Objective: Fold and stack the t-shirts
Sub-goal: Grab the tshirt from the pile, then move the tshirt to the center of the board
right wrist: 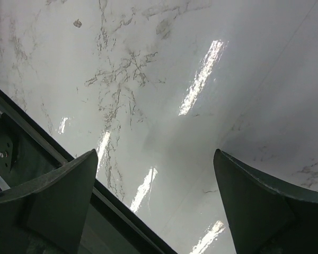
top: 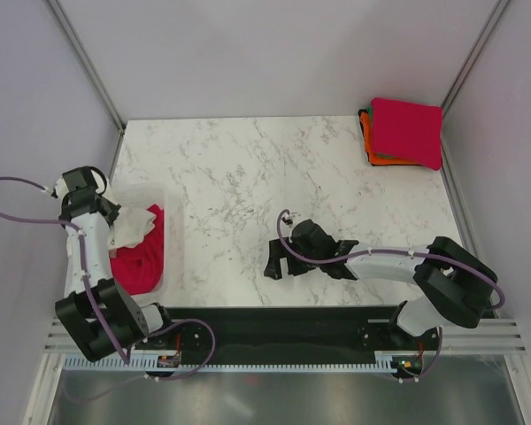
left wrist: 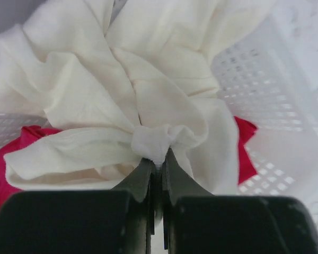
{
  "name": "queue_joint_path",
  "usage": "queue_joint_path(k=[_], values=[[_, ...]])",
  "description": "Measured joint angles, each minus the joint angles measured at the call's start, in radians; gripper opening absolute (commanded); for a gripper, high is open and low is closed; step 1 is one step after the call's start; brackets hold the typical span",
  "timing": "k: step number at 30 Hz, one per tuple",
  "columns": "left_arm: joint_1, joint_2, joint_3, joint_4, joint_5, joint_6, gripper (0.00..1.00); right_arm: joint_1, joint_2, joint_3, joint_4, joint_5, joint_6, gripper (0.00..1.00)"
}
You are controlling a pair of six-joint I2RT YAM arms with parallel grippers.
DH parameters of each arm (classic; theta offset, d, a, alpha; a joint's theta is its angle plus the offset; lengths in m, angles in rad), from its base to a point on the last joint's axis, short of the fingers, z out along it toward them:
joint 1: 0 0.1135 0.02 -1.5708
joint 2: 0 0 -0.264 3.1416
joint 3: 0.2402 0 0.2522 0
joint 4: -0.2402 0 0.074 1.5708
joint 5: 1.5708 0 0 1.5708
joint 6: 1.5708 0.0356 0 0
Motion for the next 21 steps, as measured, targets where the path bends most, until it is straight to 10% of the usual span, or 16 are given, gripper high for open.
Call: queue_joint_path(k=[5,12,21], values=[[-0.082,-0.16,0.137,-0.006,0.024,-0.061,0.02,0.0,0.028,0.026,0.0,-0.01,-0.001,0.98],[-0.537,-0.143,0.542,0.008,0.029,-0.132,0.02,0.0,0.012,0.015,0.014,0.0,-0.002,0.98],[-1.138,0.157,1.04,0.038,0.166,0.056,0.02,-0.066,-0.542,-0.208,-0.011,0.159,0.039,0.98]])
